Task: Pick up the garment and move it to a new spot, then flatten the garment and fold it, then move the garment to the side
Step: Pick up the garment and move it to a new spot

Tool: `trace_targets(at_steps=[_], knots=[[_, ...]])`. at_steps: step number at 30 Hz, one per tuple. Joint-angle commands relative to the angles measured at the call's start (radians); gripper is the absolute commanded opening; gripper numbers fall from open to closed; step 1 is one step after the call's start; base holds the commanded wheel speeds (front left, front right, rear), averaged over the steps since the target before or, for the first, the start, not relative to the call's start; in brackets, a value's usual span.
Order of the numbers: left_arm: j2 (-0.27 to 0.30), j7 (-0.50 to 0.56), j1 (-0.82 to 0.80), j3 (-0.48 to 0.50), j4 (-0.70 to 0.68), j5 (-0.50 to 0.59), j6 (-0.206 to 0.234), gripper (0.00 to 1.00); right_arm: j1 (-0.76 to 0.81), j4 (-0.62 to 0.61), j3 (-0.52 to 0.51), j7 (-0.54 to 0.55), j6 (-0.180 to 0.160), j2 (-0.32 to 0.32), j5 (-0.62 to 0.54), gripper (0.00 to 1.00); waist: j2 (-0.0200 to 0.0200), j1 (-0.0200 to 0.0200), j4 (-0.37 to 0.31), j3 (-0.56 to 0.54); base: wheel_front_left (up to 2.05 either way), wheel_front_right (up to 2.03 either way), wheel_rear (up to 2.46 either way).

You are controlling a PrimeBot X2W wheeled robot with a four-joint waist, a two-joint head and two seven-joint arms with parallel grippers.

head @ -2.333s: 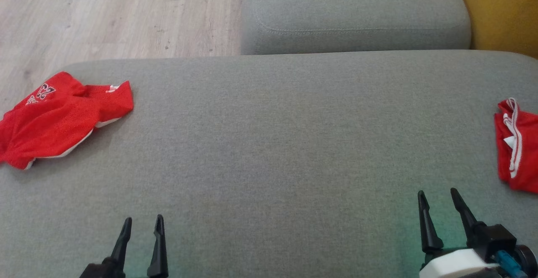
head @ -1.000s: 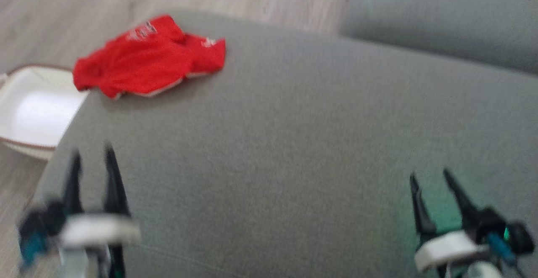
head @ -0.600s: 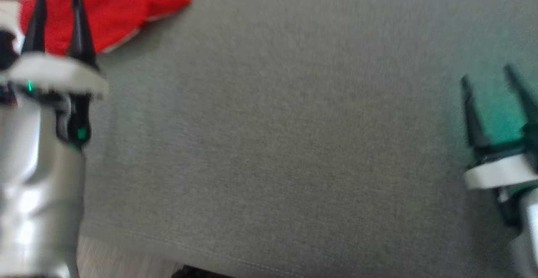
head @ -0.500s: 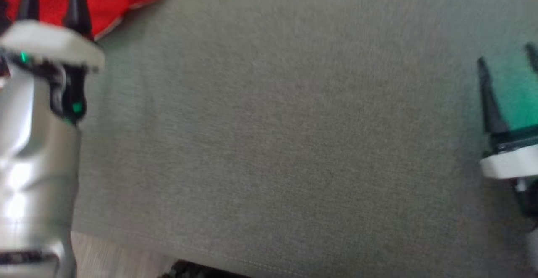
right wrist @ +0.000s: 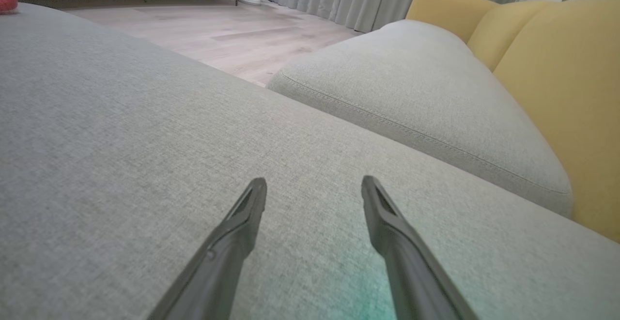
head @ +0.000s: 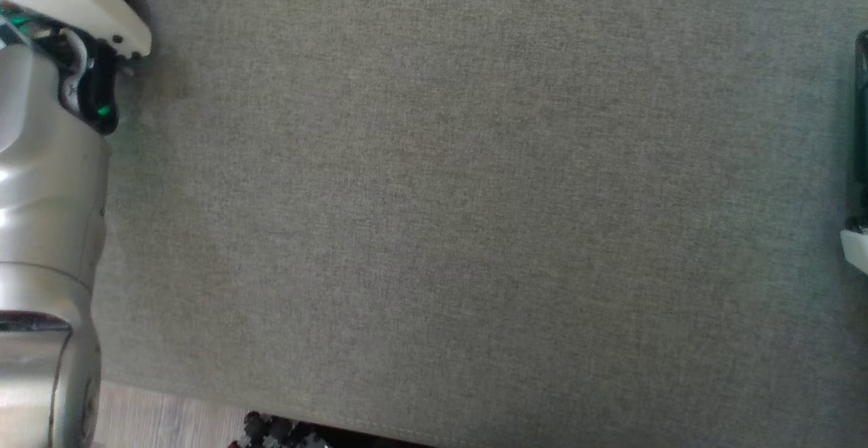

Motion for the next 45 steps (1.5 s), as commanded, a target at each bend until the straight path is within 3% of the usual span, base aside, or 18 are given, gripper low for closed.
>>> trace_targets(at_steps=[1, 7, 15, 22, 31, 39, 45], knots=[[0.047, 0.02, 0.023, 0.003, 0.016, 0.001, 0.002, 0.0, 0.057, -0.016, 0.011, 0.008, -0.001, -0.003, 0.008, 1.0, 0.0, 0.0, -0.001, -0.006, 0.0, 0.0, 0.0], [0.049, 0.045, 0.003, -0.055, 0.02, -0.024, -0.007, 0.0, 0.053, 0.023, 0.023, -0.018, -0.001, 0.026, 0.013, 1.0, 0.0, 0.0, -0.008, -0.063, 0.0, 0.0, 0.0], [0.112, 0.025, 0.045, -0.163, -0.196, -0.158, -0.007, 0.0, 0.05, 0.147, 0.052, -0.093, -0.001, 0.108, 0.014, 1.0, 0.0, 0.0, -0.037, -0.219, 0.0, 0.0, 0.0], [0.175, 0.085, 0.167, -0.295, -0.513, -0.279, -0.007, 0.0, 0.057, 0.282, 0.073, -0.174, -0.001, 0.2, 0.015, 1.0, 0.0, 0.0, -0.083, -0.39, 0.0, 0.0, 0.0], [0.225, 0.259, 0.411, -0.36, -1.025, -0.44, 0.006, 0.0, 0.079, 0.387, 0.1, -0.222, -0.001, 0.272, 0.023, 1.0, 0.0, 0.0, -0.158, -0.555, 0.0, 0.0, 0.0], [0.23, 0.418, 0.535, -0.418, -1.438, -0.591, 0.063, 0.0, 0.087, 0.402, 0.134, -0.23, -0.001, 0.295, 0.032, 1.0, 0.0, 0.0, -0.242, -0.581, 0.0, 0.0, 0.0], [0.223, 0.507, 0.537, -0.43, -1.548, -0.681, 0.125, 0.0, 0.06, 0.384, 0.177, -0.231, -0.001, 0.305, 0.053, 1.0, 0.0, 0.0, -0.346, -0.56, 0.0, 0.0, 0.0]])
